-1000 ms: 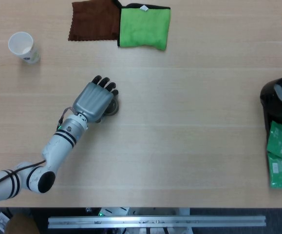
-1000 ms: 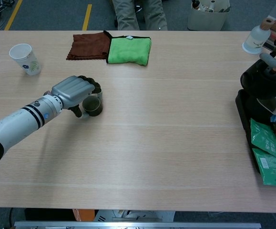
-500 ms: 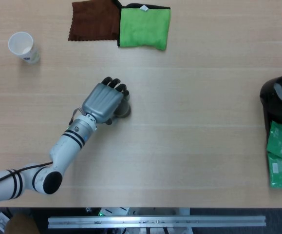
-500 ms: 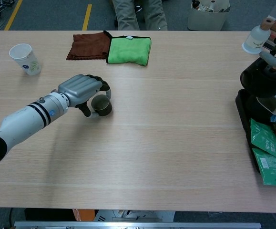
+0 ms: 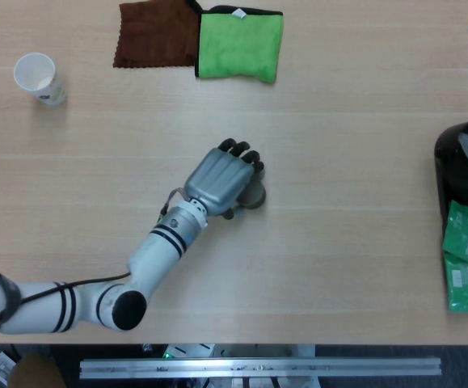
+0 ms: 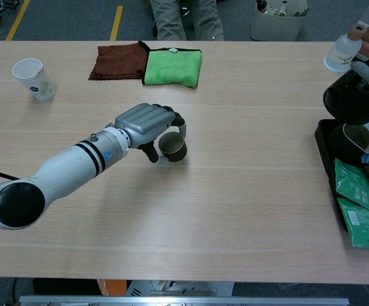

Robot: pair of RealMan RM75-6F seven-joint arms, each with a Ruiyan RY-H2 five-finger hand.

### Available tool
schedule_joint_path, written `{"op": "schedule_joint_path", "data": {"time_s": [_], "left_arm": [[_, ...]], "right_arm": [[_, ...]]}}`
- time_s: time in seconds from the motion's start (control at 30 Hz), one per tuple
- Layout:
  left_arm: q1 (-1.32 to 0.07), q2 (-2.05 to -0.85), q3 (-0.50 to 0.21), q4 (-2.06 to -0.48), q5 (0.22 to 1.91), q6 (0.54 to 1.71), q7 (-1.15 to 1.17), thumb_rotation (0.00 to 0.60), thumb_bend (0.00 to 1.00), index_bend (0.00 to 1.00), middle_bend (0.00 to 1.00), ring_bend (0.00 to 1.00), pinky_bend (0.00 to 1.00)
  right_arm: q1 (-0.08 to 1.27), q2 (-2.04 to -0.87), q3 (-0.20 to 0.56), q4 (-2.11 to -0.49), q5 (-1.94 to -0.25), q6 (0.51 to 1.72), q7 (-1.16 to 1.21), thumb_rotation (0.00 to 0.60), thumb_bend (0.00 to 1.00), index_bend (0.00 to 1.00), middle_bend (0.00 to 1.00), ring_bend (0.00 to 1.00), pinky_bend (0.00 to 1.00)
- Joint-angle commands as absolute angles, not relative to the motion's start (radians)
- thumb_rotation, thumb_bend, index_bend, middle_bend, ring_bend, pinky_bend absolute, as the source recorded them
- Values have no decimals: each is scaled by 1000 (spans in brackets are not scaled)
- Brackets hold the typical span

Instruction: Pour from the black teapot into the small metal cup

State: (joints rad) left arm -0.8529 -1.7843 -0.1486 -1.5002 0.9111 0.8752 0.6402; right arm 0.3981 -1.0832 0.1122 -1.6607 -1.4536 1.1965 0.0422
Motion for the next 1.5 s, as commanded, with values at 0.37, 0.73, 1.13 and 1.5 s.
{"op": "schedule_joint_path", "data": {"time_s": [0.37, 0.73, 1.13, 1.5], "left_arm": [[-911, -1923, -148, -1414, 840, 931, 719, 600, 246, 448, 236, 147, 159], [-925, -2006, -135, -1305, 824, 963, 776, 600, 246, 445, 232, 146, 158], [-924, -2016, -136, -1302, 794, 964, 817, 600, 246, 249, 162, 132, 158], [-914, -1967, -155, -1370, 778, 991, 831, 600, 246, 102, 103, 108, 159]], "right_arm": [[388, -1082, 105, -1624, -1455, 1197, 88, 467, 358, 1000, 963, 1000, 166], [375, -1076, 98, -1601, -1458, 1204, 119, 469, 358, 1000, 963, 1000, 166], [370, -1074, 97, -1600, -1463, 1210, 124, 469, 358, 1000, 963, 1000, 166], [368, -1075, 98, -1608, -1467, 1215, 117, 480, 358, 1000, 963, 1000, 166]]}}
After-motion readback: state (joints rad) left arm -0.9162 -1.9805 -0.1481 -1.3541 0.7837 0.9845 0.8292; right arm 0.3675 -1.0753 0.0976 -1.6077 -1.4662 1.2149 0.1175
